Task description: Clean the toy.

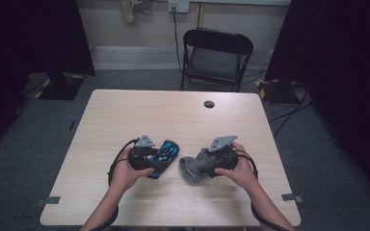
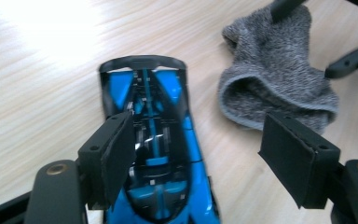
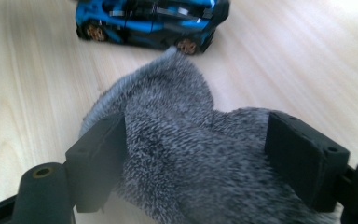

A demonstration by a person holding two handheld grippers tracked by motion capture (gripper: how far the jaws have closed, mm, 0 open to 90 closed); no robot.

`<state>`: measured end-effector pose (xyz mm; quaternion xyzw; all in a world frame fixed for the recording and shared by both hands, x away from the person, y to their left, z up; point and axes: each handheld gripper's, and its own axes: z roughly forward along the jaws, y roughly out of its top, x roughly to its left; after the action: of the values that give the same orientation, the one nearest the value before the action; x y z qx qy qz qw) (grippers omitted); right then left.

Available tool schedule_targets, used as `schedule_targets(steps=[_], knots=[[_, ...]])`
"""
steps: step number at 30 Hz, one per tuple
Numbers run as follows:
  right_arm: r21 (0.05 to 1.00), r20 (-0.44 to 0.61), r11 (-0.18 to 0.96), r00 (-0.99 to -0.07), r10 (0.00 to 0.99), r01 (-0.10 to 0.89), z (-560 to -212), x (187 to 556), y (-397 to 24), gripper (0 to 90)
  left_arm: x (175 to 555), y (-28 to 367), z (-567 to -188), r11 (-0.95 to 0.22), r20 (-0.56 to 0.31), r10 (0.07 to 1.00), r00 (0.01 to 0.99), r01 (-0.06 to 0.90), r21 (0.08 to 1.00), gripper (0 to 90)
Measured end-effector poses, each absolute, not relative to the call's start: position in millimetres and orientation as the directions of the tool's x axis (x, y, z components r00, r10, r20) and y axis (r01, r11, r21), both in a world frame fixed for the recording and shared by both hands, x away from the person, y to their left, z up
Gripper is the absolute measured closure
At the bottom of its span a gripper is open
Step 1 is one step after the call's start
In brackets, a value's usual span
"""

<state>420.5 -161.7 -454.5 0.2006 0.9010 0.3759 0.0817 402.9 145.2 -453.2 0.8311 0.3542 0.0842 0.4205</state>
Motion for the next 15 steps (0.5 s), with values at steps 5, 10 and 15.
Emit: schedule_targets(steps=[5,10,15], knots=[[0.669,0.011,0.665,-0.899,0.437,0.332,-472.4,423.2,-158.7,21.1,403.5,150.3,-457.0,-0.377,-0.167,0.673,0.721,0.528,0.761,26.1],[0.679,0.064,0.614,-0.866,0.495,0.402,-486.0,427.4,-161.6,21.5,405.1,155.8,-460.7,-0.365,-0.170,0.685,0.708,0.537,0.761,25.9],[0.678,0.078,0.588,-0.838,0.540,0.442,-488.9,432.2,-159.5,27.3,406.6,154.8,-463.4,-0.368,-0.157,0.693,0.704,0.532,0.762,22.4]])
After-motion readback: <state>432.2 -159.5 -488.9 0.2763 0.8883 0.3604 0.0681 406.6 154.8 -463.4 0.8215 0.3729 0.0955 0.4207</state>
